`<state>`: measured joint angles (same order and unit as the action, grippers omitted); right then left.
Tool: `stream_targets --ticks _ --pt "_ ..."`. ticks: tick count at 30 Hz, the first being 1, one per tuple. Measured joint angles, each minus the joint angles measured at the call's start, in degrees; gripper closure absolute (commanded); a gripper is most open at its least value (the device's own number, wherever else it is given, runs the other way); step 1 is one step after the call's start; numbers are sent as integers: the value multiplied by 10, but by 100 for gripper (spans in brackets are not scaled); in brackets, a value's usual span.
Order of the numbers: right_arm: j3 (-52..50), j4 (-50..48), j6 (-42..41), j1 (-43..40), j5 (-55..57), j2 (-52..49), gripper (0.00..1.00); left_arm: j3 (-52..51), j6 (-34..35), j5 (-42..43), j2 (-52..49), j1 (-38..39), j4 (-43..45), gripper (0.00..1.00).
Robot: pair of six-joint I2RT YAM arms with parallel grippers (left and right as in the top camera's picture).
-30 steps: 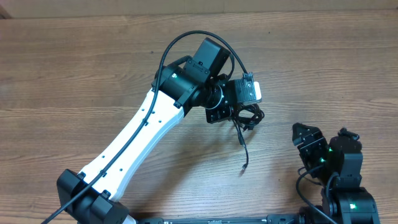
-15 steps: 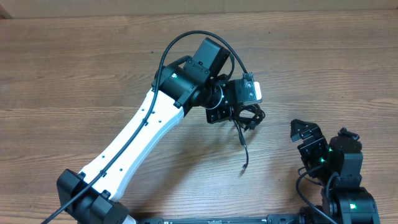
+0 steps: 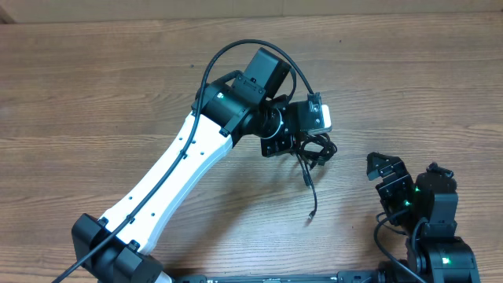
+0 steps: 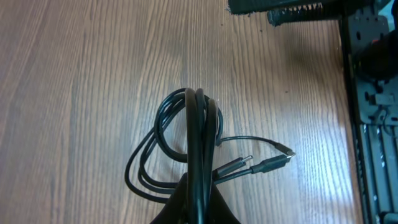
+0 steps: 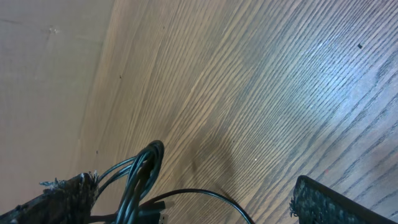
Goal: Untangle cables
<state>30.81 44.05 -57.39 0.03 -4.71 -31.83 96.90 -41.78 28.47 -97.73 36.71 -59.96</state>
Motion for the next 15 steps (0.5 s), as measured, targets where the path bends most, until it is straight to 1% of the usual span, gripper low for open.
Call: stream_targets --ticks 3,5,10,15 --pt "0 1 0 0 0 0 0 0 -37 -12 0 0 1 96" --pt "0 2 0 0 0 0 0 0 -47 -33 0 0 3 96" --pt "0 12 0 0 0 0 0 0 -52 -91 0 0 3 96" --pt "0 12 0 0 -3 0 0 0 -52 -111 0 0 3 96"
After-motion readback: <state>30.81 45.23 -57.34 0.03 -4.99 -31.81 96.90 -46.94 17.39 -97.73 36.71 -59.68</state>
